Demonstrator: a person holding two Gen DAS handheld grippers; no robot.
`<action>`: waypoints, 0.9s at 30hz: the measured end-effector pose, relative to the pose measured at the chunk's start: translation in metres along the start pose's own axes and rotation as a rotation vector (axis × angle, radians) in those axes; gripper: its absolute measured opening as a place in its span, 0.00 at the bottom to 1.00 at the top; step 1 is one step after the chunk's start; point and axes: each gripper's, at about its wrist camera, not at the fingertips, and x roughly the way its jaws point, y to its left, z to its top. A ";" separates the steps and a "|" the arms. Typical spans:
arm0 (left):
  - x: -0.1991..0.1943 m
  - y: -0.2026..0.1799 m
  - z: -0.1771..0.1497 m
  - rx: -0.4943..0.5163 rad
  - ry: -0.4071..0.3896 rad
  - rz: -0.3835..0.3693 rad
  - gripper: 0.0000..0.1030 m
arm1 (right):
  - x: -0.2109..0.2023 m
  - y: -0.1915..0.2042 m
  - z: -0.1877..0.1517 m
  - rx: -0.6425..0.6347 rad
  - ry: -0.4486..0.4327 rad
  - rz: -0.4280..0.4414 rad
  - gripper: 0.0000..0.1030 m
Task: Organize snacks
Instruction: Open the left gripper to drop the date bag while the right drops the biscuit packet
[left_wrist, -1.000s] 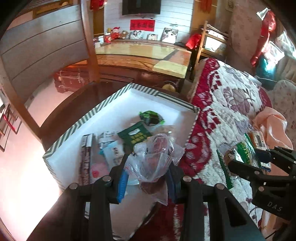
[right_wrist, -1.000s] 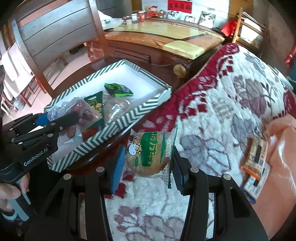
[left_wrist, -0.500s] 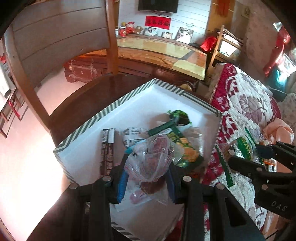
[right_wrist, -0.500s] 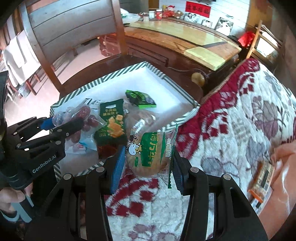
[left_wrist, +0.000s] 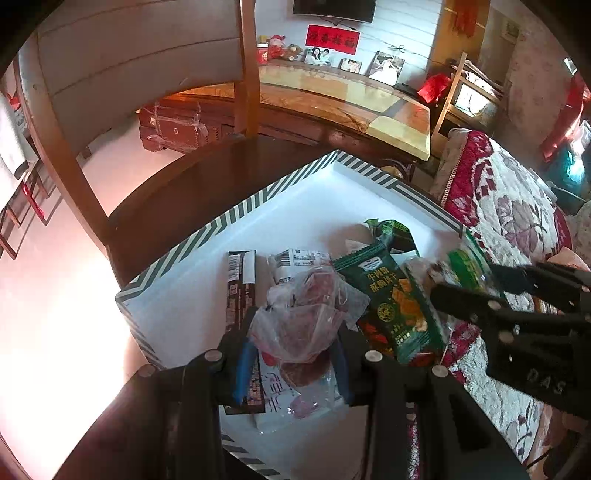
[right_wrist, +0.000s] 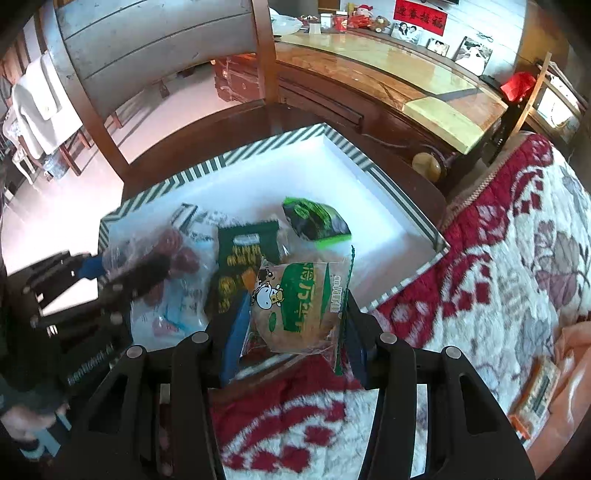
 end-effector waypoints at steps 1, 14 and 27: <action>0.001 0.001 0.000 -0.002 0.001 0.001 0.37 | 0.003 0.001 0.005 0.004 -0.005 0.014 0.45; 0.015 0.000 0.003 -0.011 0.031 0.023 0.39 | 0.041 -0.001 0.028 0.070 0.019 0.070 0.49; 0.004 -0.004 0.002 -0.013 0.011 0.049 0.74 | 0.002 -0.010 0.012 0.101 -0.052 0.083 0.51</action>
